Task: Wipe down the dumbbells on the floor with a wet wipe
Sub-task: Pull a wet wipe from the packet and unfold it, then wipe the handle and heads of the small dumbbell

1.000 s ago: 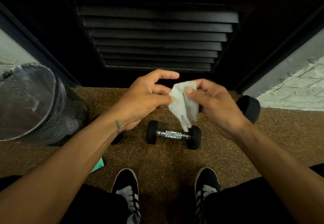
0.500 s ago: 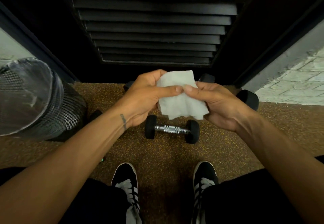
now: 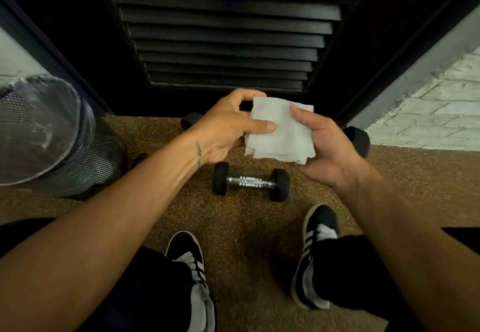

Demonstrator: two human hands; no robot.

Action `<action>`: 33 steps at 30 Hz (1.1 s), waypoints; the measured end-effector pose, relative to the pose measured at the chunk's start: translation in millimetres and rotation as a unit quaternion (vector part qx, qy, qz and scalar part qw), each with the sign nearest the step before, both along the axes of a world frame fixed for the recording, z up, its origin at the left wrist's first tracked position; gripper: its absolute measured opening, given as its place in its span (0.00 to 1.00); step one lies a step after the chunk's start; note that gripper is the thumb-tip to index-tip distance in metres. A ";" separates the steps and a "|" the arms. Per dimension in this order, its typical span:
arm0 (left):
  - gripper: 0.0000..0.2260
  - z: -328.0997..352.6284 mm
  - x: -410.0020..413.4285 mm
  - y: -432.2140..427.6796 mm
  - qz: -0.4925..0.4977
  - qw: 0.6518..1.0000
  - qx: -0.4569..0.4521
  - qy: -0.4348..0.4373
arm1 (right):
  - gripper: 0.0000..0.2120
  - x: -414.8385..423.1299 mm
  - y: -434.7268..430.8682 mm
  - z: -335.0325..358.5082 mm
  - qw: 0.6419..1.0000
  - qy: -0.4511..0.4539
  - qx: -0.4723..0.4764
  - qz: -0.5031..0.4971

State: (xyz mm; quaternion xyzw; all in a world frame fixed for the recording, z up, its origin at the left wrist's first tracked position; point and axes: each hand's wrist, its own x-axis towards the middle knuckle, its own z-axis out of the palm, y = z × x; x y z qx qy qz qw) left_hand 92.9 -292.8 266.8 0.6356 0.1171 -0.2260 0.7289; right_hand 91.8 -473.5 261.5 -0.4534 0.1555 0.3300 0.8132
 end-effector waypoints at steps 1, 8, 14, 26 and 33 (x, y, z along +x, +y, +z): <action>0.28 -3.0 0.2 -0.8 -0.002 1.000 -0.002 0.007 | 0.20 -0.4 -1.3 -7.9 0.999 0.010 0.017 -0.027; 0.34 -45.5 -2.3 -7.0 -0.044 0.992 0.114 0.044 | 0.20 0.8 -15.4 -56.4 0.995 0.066 -0.047 -0.056; 0.27 -118.0 -6.8 -7.8 -0.033 0.960 0.276 0.035 | 0.16 5.1 -18.1 -96.8 0.983 0.097 -0.144 -0.064; 0.40 -267.9 -40.9 18.0 -0.193 0.820 0.539 0.019 | 0.19 19.9 24.7 -235.4 0.830 -0.175 -0.523 0.083; 0.37 -287.2 -52.9 4.7 -0.147 0.808 0.570 -0.036 | 0.33 3.9 44.0 -292.2 0.497 -0.415 -0.584 0.490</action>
